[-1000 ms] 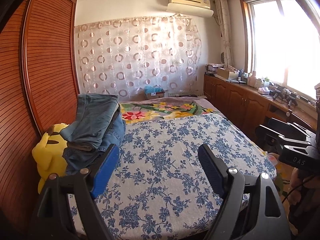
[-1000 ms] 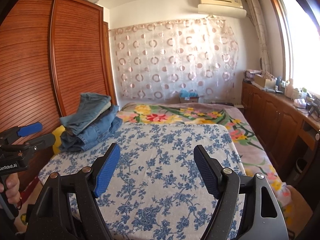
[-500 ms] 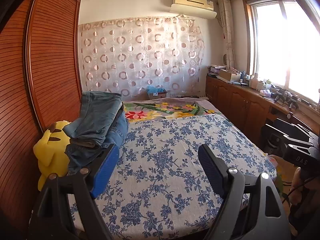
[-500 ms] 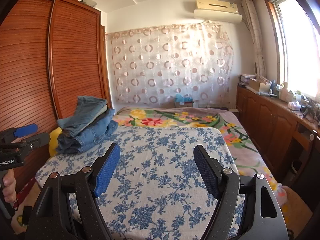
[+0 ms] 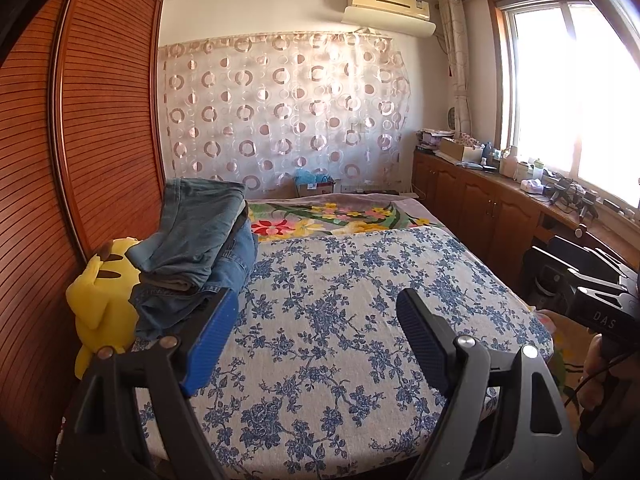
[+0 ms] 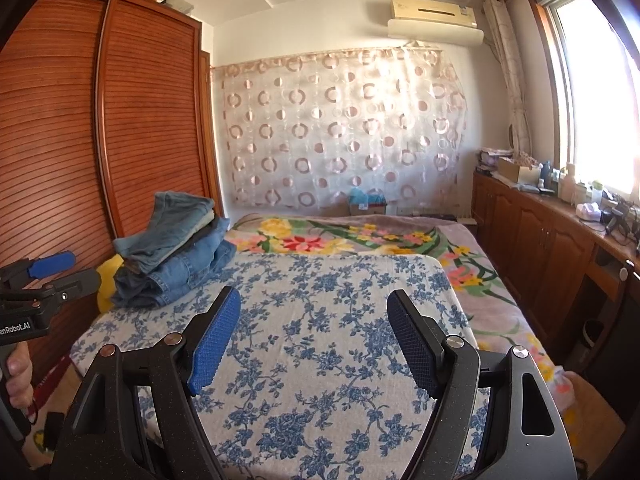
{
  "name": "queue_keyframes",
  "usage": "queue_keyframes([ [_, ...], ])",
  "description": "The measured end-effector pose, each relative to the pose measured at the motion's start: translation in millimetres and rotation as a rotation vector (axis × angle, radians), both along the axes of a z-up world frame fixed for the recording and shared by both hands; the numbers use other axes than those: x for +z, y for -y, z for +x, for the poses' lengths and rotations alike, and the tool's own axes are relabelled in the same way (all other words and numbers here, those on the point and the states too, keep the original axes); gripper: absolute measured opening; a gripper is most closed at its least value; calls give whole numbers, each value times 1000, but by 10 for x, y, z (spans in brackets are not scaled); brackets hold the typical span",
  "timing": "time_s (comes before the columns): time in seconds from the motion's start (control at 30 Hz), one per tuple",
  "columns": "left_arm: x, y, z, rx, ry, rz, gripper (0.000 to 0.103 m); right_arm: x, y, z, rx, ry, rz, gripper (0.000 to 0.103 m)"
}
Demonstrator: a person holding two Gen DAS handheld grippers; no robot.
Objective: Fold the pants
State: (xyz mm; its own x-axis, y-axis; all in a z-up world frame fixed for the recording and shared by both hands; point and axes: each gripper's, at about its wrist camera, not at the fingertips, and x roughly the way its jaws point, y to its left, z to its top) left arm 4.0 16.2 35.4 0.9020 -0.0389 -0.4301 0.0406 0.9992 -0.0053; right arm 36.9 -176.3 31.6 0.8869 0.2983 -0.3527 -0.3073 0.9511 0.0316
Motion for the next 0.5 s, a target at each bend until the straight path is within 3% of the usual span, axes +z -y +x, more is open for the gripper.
queue_keyframes([
  [0.5,6,-2,2,0,0,0,82,6,11,5,0,2,-1,78],
])
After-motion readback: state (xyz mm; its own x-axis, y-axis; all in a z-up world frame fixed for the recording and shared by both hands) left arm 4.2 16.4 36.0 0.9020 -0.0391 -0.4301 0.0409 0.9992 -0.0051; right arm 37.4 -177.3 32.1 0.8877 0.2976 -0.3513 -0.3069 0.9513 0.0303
